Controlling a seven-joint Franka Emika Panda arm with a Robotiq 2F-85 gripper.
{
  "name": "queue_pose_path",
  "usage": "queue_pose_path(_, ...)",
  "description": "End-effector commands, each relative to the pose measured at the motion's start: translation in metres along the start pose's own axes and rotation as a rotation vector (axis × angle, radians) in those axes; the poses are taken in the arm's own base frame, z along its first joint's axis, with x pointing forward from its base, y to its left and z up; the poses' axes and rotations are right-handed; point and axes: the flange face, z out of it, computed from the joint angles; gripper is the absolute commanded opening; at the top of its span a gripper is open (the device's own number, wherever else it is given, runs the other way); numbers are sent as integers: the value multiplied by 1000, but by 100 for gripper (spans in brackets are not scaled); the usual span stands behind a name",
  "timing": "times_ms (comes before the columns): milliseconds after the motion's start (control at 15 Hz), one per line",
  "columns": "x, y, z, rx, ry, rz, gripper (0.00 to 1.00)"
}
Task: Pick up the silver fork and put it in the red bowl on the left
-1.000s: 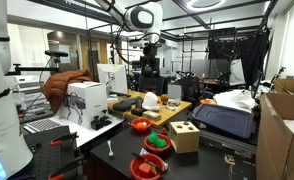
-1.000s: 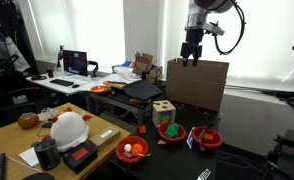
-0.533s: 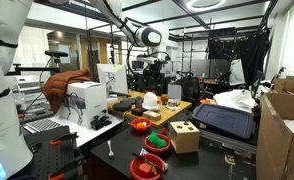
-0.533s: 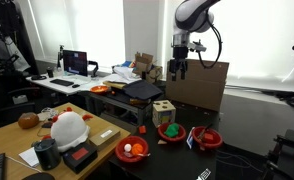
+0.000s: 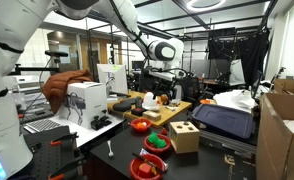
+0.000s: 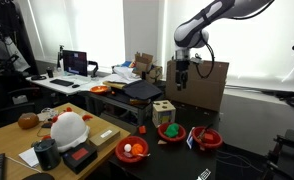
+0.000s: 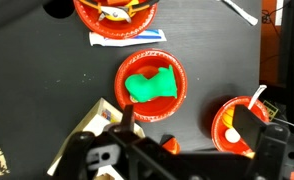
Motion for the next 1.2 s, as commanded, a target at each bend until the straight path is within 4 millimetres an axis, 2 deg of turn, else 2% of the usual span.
queue_pose_path(0,2,17,-1,15,-30,-120,100)
queue_pose_path(267,1,22,10,18,-71,-192,100)
queue_pose_path(600,3,14,32,23,-103,-220,100)
queue_pose_path(800,6,5,47,0,-107,-229,100)
queue_pose_path(1133,17,-20,85,-50,-113,-249,100)
